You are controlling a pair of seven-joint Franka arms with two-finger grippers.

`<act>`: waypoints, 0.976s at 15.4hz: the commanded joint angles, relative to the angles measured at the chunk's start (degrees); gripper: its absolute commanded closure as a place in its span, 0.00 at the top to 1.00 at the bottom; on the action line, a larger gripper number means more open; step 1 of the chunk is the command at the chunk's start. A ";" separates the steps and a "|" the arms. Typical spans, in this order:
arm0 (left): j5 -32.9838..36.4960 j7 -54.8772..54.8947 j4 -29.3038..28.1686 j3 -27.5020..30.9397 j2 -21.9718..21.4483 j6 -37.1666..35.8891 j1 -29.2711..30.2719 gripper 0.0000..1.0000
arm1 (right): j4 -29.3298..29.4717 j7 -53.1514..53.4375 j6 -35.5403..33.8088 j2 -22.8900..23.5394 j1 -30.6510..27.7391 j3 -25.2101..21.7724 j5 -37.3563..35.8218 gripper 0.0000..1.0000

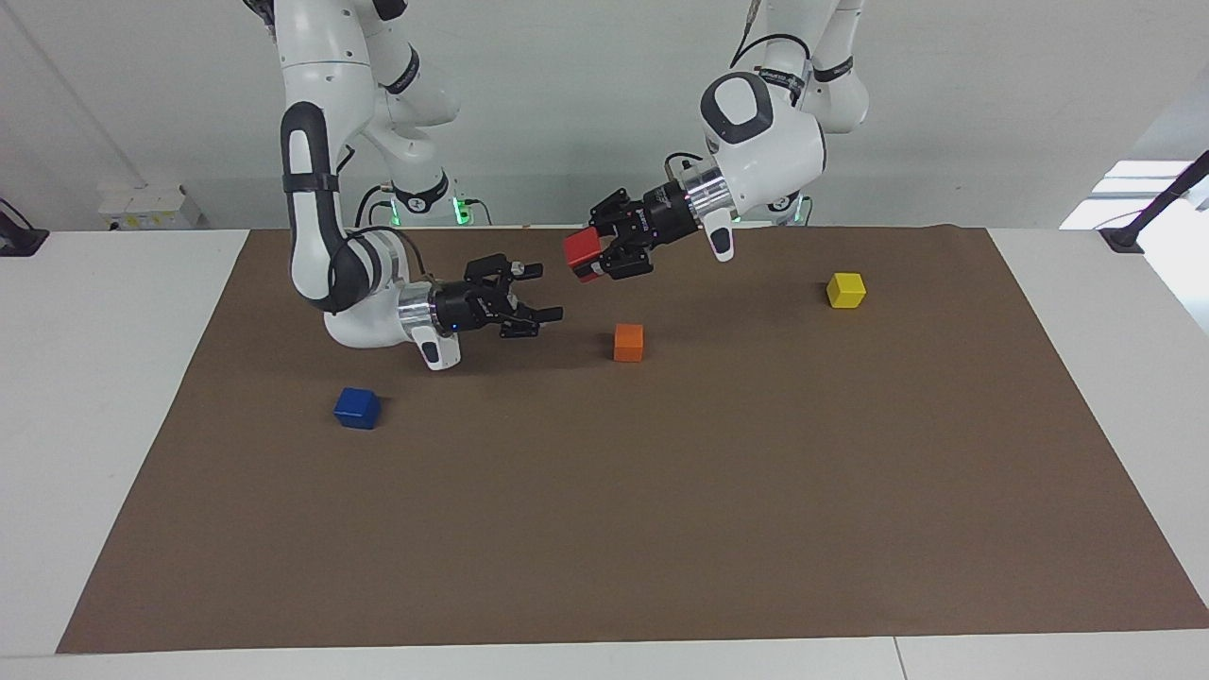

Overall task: Transfer red block to right arm and stack on blue block
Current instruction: 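Carry the red block toward the right gripper and insert it between fingers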

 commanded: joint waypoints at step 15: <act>-1.82 11.98 5.11 0.63 5.96 7.65 -6.69 0.00 | -2.43 -1.20 -2.08 -3.05 -0.74 0.07 1.60 1.00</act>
